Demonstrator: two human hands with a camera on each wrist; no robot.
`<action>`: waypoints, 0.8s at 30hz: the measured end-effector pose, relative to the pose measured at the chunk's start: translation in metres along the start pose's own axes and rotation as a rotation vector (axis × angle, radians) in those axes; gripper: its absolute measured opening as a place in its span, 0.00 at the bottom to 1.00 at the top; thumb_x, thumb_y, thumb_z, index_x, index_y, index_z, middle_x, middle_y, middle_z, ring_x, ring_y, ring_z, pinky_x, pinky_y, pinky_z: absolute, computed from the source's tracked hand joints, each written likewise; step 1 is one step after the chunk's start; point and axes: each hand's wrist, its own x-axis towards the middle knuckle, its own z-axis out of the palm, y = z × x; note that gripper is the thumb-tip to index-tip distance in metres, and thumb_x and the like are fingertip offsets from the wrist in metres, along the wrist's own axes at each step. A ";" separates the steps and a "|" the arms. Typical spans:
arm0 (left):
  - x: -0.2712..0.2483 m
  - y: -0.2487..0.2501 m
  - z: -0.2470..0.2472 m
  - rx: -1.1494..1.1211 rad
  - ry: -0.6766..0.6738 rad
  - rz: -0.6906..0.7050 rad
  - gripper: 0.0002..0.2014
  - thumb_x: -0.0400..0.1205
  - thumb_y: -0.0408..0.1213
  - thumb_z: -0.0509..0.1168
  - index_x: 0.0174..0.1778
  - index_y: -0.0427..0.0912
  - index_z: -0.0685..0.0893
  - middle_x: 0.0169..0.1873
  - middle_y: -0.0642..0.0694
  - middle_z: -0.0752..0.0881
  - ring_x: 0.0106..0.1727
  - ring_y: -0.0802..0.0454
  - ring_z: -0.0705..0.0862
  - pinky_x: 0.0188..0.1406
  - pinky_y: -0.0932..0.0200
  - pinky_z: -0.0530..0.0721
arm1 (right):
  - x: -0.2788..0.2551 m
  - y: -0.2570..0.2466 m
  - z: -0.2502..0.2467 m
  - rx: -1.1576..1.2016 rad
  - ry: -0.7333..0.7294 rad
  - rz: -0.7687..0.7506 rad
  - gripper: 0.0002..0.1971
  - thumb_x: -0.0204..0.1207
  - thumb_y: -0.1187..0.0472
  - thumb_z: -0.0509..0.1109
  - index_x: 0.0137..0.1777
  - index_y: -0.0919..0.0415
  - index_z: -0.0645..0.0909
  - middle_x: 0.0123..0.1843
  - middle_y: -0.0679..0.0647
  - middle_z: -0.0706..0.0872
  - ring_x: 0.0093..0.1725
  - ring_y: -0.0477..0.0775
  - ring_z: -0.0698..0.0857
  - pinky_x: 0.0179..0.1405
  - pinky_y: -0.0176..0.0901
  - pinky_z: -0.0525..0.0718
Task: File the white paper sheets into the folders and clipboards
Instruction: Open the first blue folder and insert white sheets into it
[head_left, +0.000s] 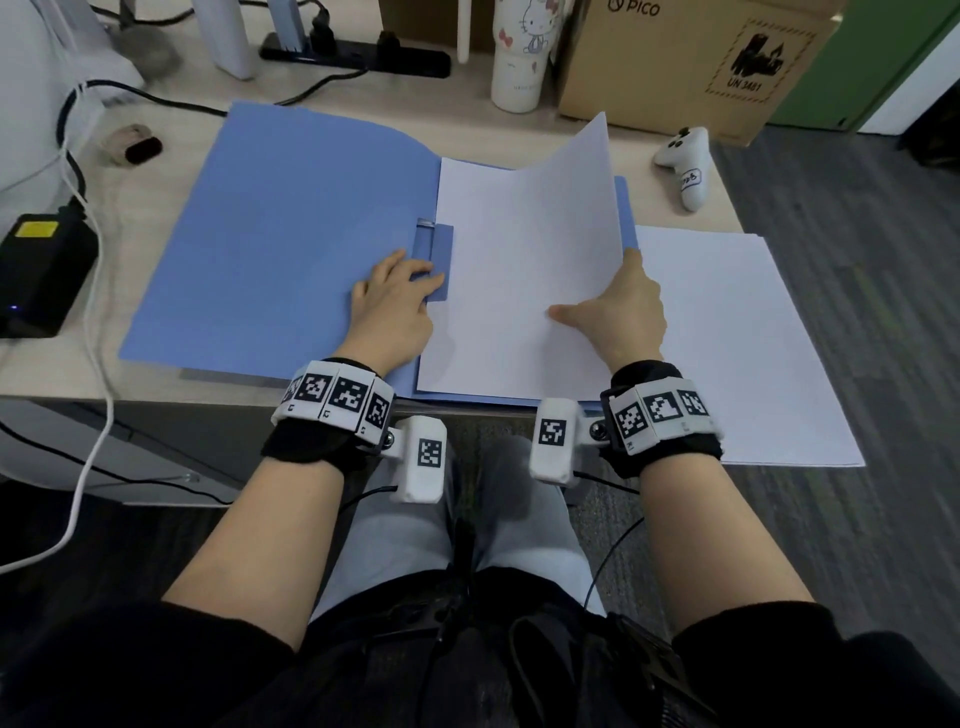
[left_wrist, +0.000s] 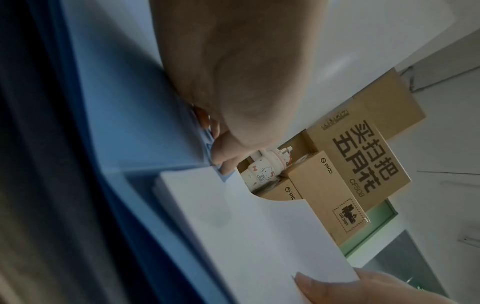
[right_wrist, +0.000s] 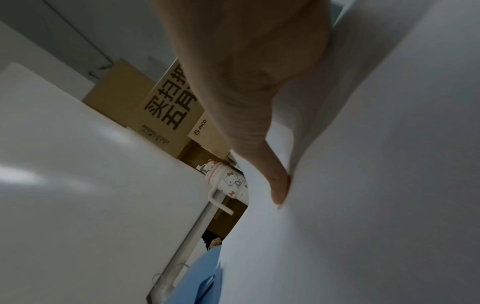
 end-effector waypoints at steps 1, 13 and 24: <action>0.000 0.000 0.000 0.013 -0.013 0.002 0.24 0.84 0.28 0.52 0.76 0.48 0.71 0.80 0.52 0.65 0.84 0.51 0.50 0.78 0.50 0.51 | -0.002 -0.002 -0.001 -0.035 0.003 -0.019 0.48 0.61 0.53 0.83 0.77 0.61 0.60 0.70 0.61 0.77 0.68 0.64 0.77 0.60 0.53 0.77; -0.008 0.008 -0.008 0.177 -0.127 0.034 0.29 0.82 0.28 0.52 0.80 0.47 0.61 0.83 0.50 0.54 0.85 0.48 0.42 0.79 0.45 0.50 | -0.017 -0.029 0.015 -0.366 -0.192 -0.248 0.35 0.68 0.56 0.77 0.75 0.57 0.71 0.82 0.56 0.59 0.80 0.63 0.58 0.76 0.60 0.60; -0.030 -0.015 -0.038 -0.006 0.187 -0.015 0.19 0.82 0.32 0.57 0.68 0.43 0.80 0.76 0.47 0.73 0.84 0.46 0.56 0.82 0.44 0.48 | -0.046 -0.069 0.070 -0.407 -0.497 -0.514 0.27 0.75 0.53 0.67 0.73 0.62 0.73 0.77 0.59 0.70 0.77 0.65 0.67 0.74 0.65 0.67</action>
